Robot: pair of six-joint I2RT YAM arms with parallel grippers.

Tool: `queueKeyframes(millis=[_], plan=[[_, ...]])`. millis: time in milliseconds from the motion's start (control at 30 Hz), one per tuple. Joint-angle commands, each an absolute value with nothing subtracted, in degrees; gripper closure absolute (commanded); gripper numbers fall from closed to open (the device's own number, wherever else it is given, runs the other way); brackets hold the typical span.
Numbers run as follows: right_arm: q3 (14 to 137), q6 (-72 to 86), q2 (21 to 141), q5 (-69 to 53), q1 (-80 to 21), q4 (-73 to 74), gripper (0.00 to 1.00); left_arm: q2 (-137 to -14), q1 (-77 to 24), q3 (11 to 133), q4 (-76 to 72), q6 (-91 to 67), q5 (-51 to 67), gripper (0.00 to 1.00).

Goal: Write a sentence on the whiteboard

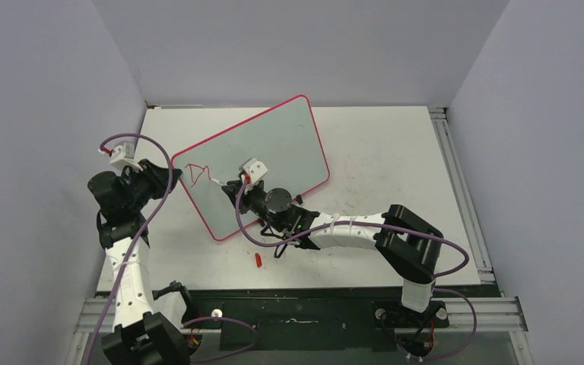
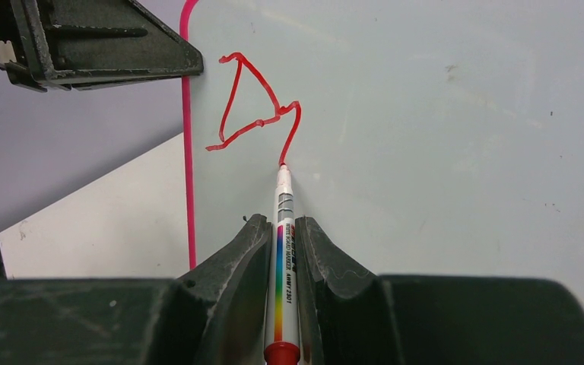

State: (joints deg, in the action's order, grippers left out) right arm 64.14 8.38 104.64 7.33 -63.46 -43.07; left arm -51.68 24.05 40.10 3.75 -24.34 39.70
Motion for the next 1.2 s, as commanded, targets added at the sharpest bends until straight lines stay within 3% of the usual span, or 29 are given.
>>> queueKeyframes(millis=[0,1167], plan=[[66.41,7.6,103.35,9.86,-63.02,-45.01,0.95,-51.59,23.47,40.34,3.03,-23.99,41.88,0.82],[67.12,7.37,101.98,10.92,-62.69,-45.45,0.95,-51.51,23.47,40.36,3.01,-24.08,41.86,0.82]])
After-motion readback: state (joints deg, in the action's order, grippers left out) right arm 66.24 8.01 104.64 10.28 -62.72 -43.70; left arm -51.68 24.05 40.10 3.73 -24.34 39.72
